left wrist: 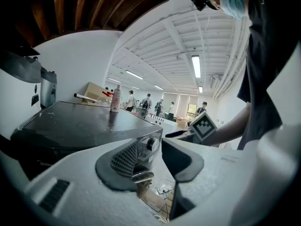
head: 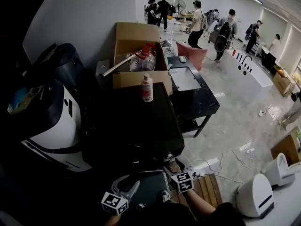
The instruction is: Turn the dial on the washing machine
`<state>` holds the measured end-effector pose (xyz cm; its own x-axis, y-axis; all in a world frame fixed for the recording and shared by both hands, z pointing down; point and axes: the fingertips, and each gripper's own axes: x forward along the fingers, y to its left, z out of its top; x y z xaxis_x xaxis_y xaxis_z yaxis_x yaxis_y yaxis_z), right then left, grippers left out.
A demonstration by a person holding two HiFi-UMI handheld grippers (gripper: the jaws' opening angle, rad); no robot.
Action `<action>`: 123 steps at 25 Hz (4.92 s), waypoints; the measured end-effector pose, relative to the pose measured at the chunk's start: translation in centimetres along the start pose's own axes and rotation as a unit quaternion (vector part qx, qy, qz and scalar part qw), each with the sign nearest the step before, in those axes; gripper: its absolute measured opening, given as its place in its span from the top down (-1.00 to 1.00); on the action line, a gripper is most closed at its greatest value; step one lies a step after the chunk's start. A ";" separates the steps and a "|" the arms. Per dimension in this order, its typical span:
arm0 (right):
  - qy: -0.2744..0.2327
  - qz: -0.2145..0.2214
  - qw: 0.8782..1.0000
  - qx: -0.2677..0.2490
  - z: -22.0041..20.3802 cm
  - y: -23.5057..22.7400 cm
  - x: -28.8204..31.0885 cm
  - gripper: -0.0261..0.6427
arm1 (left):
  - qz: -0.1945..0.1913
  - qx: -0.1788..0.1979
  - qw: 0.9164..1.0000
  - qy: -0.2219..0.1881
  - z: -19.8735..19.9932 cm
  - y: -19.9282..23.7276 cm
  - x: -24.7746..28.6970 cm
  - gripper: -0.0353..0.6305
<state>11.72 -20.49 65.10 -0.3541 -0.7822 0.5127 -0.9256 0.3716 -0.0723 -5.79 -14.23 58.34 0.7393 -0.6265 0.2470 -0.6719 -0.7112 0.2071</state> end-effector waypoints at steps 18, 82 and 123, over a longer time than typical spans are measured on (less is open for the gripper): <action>0.039 0.014 0.997 -0.065 -1.5 -0.7 4.7 -0.08 | 0.048 -0.022 0.999 0.011 -1.1 0.7 -0.2 0.43; 0.025 -0.024 0.999 -0.015 0.4 0.2 3.7 -0.07 | -0.019 -0.010 0.999 0.038 -1.6 1.6 -1.7 0.43; 0.033 -0.038 0.999 0.019 -0.6 -0.8 3.2 -0.04 | 0.004 -0.014 0.999 0.034 -2.1 1.3 -3.4 0.43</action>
<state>11.39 -22.97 67.25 -0.2734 -0.7724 0.5733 -0.9546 0.2914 -0.0626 -9.25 -12.33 59.71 0.7302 -0.6081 0.3114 -0.6790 -0.6966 0.2320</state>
